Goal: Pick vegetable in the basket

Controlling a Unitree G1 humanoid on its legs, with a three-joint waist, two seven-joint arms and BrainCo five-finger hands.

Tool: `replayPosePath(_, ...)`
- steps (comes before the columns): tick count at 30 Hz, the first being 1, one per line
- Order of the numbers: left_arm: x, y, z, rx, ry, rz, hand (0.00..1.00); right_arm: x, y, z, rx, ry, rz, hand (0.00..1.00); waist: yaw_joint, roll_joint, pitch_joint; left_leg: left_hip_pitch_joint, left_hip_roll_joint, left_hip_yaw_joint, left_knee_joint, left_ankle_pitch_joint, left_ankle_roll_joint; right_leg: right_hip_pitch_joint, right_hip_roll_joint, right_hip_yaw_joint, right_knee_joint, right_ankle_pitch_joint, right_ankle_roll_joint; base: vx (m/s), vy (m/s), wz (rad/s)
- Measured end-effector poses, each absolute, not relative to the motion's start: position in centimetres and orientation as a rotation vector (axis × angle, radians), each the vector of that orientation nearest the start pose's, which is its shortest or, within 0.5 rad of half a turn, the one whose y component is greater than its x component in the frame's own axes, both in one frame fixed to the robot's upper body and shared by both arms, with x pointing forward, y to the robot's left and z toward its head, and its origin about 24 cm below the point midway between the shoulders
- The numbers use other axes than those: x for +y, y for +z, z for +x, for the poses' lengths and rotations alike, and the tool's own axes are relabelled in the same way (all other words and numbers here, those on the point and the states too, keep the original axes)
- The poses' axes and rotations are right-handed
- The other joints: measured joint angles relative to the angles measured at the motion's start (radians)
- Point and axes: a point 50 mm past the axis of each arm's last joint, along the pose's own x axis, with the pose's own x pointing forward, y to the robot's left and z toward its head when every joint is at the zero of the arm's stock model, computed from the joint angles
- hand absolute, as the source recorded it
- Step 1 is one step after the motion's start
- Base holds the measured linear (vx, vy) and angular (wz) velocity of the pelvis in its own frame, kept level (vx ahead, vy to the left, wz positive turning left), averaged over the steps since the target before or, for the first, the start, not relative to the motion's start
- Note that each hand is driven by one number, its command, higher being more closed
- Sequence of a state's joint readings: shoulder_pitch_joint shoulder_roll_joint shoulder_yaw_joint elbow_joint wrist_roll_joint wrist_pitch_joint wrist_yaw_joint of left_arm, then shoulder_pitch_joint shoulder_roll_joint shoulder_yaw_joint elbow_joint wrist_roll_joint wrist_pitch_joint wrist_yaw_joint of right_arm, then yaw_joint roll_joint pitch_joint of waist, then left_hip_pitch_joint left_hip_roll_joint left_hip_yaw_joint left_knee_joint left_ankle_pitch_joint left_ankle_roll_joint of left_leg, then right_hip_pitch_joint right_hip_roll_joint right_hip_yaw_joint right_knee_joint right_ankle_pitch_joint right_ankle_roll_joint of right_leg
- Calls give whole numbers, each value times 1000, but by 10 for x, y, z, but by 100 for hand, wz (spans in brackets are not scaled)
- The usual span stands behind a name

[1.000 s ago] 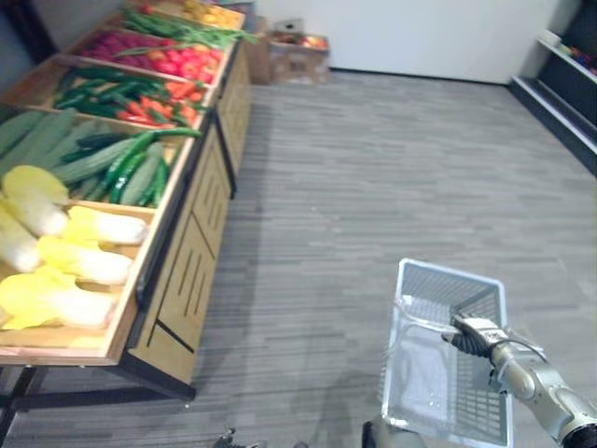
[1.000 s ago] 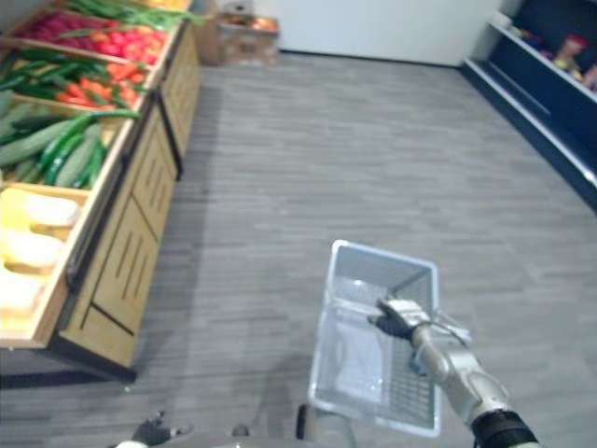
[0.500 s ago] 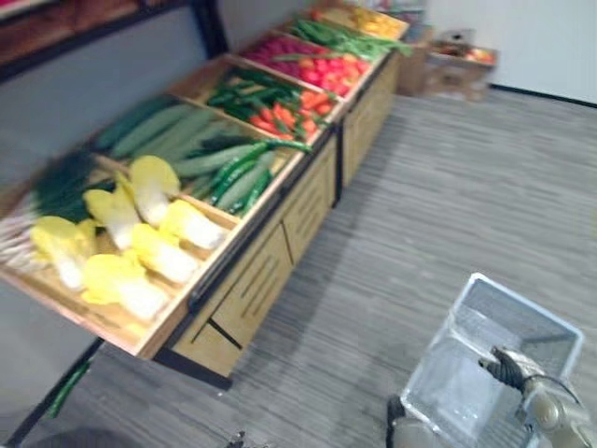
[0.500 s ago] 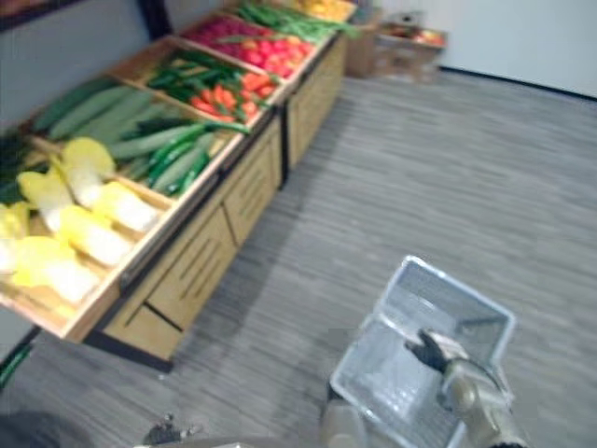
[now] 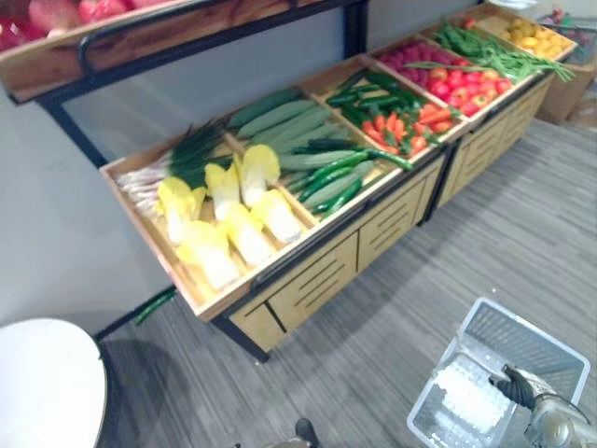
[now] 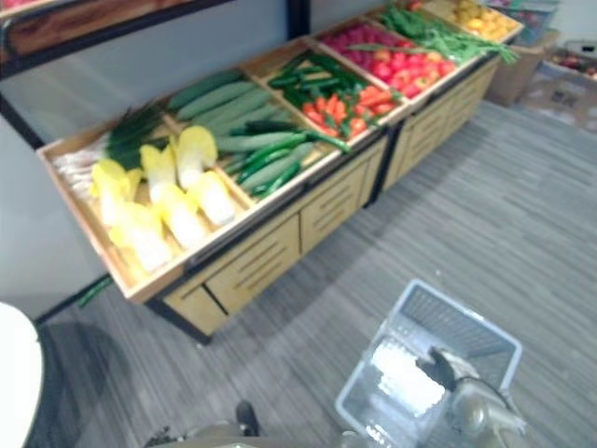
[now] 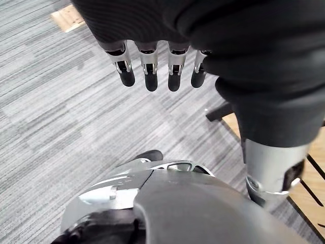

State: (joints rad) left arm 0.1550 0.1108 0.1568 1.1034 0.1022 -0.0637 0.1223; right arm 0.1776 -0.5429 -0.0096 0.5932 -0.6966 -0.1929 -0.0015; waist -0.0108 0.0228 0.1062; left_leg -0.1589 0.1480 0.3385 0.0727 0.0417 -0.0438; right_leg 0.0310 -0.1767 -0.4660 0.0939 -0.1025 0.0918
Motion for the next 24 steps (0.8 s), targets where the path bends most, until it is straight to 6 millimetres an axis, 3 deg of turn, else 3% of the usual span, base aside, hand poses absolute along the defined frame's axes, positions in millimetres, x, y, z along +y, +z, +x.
replayPosePath(2, 225, -165, 53, 1193, 308, 170, 0, -303, -64, 159, 628, 219, -1149, 100, 17, -18, -2, 4, -19, 4, -12, 1, 1, 10, -5, 1, -19, 6, 10, 42, 100, 12)
replayPosePath(6, 226, -166, 43, 1224, 300, 195, 0, -296, -70, 159, 630, 247, -1143, 100, 19, -12, -5, 42, -42, 3, -56, 10, 7, 27, -20, 6, -22, 7, 17, 53, 52, 2)
replayPosePath(10, 226, -166, 44, 1224, 295, 208, 0, -290, -88, 154, 698, 251, -1083, 100, 19, -24, -7, 77, -65, -6, -136, 40, 11, 27, -32, 2, -20, -5, 39, 39, 19, 5)
replayPosePath(11, 228, -166, 43, 1229, 296, 211, 0, -289, -92, 151, 723, 236, -1067, 100, 18, -39, -16, 81, -94, -16, -147, 26, 12, 27, -60, -16, 6, -43, 88, 63, 45, 28)
replayPosePath(12, 228, -166, 43, 1234, 294, 212, 0, -291, -95, 146, 747, 218, -1058, 100, 16, -47, -19, 86, -106, -21, -144, 3, 15, 26, -79, -24, 37, -56, 96, 162, 92, 47)
replayPosePath(13, 226, -168, 38, 1255, 273, 228, 0, -301, -101, 135, 824, 185, -1059, 100, 17, -50, -22, 115, -113, -35, -132, -37, 15, -38, -141, 27, 288, -63, 109, 228, 147, 49)
replayPosePath(14, 236, -165, 40, 1248, 266, 268, 0, -302, -104, 134, 852, 175, -1053, 100, 16, -63, -19, 128, -107, -56, -108, -47, 28, -121, -165, 113, 488, -3, 70, 248, 141, 43)
replayPosePath(15, 241, -164, 42, 1242, 269, 286, 0, -301, -106, 132, 862, 175, -1046, 100, 17, -71, -19, 135, -104, -68, -98, -52, 35, -153, -168, 145, 544, 38, 61, 257, 112, 47)
replayPosePath(16, 251, -161, 46, 1229, 281, 310, 0, -299, -110, 129, 881, 171, -1029, 100, 11, -58, -14, 146, -93, -98, -83, -56, 45, -203, -163, 191, 649, 93, 56, 239, 43, 57)
replayPosePath(17, 258, -158, 51, 1211, 296, 329, 0, -295, -114, 126, 891, 177, -1014, 100, 4, -73, -9, 146, -79, -120, -69, -75, 63, -230, -147, 217, 653, 26, 48, 231, 29, 58)
replayPosePath(18, 261, -156, 54, 1202, 304, 339, 0, -293, -114, 126, 892, 181, -1010, 100, 5, -77, -7, 146, -72, -129, -66, -82, 63, -240, -134, 224, 629, -2, 47, 173, 13, 47)
replayPosePath(20, 267, -154, 58, 1188, 332, 334, 0, -294, -116, 125, 908, 184, -1004, 100, 8, -73, -3, 168, -48, -146, -63, -90, 44, -253, -80, 232, 422, -17, 45, 185, -11, 25)
replayPosePath(23, 265, -153, 67, 1164, 340, 316, 0, -294, -116, 127, 909, 172, -991, 100, 3, -73, -3, 171, -51, -178, -61, -100, 26, -249, -54, 289, 160, 7, 69, 211, -114, 40)
replayPosePath(24, 264, -153, 69, 1159, 339, 312, 0, -293, -117, 128, 912, 153, -971, 100, -8, -72, -2, 171, -50, -204, -46, -115, 3, -246, -50, 327, 33, 47, 70, 206, -202, 47)
